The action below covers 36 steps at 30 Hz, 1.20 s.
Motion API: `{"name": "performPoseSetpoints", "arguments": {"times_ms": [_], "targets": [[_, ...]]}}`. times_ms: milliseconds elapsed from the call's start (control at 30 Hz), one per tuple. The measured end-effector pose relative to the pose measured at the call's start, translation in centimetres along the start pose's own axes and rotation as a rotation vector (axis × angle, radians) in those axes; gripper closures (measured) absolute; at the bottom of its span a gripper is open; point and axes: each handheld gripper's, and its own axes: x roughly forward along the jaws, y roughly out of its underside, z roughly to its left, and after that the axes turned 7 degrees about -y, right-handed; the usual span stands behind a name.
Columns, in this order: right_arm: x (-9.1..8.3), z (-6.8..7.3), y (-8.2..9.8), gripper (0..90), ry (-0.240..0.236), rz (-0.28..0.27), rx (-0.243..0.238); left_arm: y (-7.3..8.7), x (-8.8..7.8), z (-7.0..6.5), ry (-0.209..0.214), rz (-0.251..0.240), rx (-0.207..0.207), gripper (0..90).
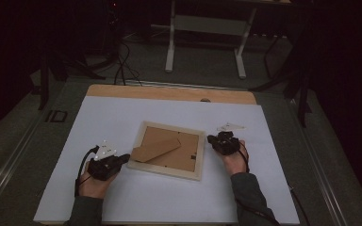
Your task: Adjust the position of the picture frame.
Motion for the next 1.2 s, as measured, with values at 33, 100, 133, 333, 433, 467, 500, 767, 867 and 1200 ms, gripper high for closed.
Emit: {"name": "performPoseSetpoints", "arguments": {"times_ms": [33, 100, 133, 333, 433, 467, 500, 767, 867, 1200], "targets": [[0.0, 0.0, 0.0, 86.9, 0.000, 0.000, 0.000, 0.0, 0.0, 0.0, 0.000, 0.000, 0.000, 90.0], [0.0, 0.2, 0.1, 89.4, -0.007, -0.007, 0.005, 0.2, 0.1, 0.0, -0.003, 0.009, 0.001, 90.0], [-0.1, 0.3, 0.1, 89.6, -0.013, -0.006, 0.008, 0.2, 0.2, 0.1, -0.002, 0.015, 0.004, 90.0], [-0.7, 1.8, 0.5, 89.8, -0.057, 0.001, -0.030, 0.4, 0.7, 0.1, -0.006, 0.028, 0.016, 90.0], [-1.2, 2.6, 0.6, 89.8, -0.086, 0.004, -0.041, 0.5, 1.0, 0.3, -0.010, 0.034, 0.006, 90.0], [-1.3, 2.8, 0.7, 89.7, -0.092, 0.005, -0.044, 0.6, 1.0, 0.4, -0.011, 0.037, 0.006, 90.0], [-1.3, 2.8, 0.7, 89.7, -0.092, 0.005, -0.044, 0.6, 1.0, 0.4, -0.011, 0.037, 0.006, 90.0], [-1.8, 4.3, 1.6, 89.7, -0.125, 0.026, -0.063, 1.1, 2.1, 1.3, -0.018, 0.072, -0.037, 90.0], [-2.2, 4.6, 2.1, 89.7, -0.142, 0.028, -0.062, 1.1, 2.2, 1.4, -0.017, 0.076, -0.037, 90.0], [-3.4, 5.7, 4.0, 89.7, -0.191, 0.049, -0.074, 1.3, 2.9, 1.4, -0.008, 0.103, -0.032, 90.0]]}}
